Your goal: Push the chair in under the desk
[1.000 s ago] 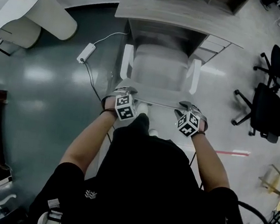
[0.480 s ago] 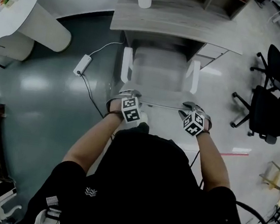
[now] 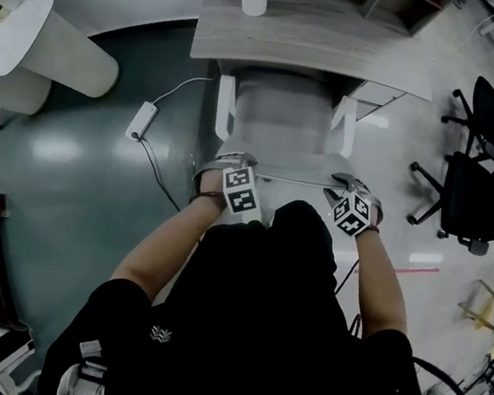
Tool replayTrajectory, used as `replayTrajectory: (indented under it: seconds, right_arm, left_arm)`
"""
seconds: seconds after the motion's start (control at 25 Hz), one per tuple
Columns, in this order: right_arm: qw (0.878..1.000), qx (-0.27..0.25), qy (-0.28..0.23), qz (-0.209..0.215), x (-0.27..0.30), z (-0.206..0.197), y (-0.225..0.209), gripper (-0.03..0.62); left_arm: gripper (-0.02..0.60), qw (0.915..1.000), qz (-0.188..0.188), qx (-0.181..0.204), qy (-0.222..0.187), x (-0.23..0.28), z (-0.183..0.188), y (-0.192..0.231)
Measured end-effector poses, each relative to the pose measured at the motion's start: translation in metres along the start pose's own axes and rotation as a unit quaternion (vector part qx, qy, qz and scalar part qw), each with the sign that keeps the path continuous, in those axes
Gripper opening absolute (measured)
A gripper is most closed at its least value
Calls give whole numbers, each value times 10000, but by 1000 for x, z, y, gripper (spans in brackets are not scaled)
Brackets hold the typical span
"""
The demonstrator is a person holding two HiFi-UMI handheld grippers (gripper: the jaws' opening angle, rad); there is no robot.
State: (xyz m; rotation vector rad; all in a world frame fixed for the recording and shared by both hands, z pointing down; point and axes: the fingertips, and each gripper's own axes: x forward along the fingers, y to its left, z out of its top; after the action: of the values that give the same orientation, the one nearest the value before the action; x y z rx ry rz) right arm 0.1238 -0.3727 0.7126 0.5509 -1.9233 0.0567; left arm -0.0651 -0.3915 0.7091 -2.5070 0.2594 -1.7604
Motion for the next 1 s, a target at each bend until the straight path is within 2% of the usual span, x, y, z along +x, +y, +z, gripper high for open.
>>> replayTrajectory:
  seconds: [0.56, 1.0]
  right_arm:
    - [9999, -112, -55, 68, 24, 14, -71, 150]
    - [9997, -206, -120, 96, 43, 23, -131, 150]
  left_arm:
    - [144, 10000, 54, -6, -30, 16, 11, 73]
    - [146, 9996, 108, -208, 126, 31, 22, 131]
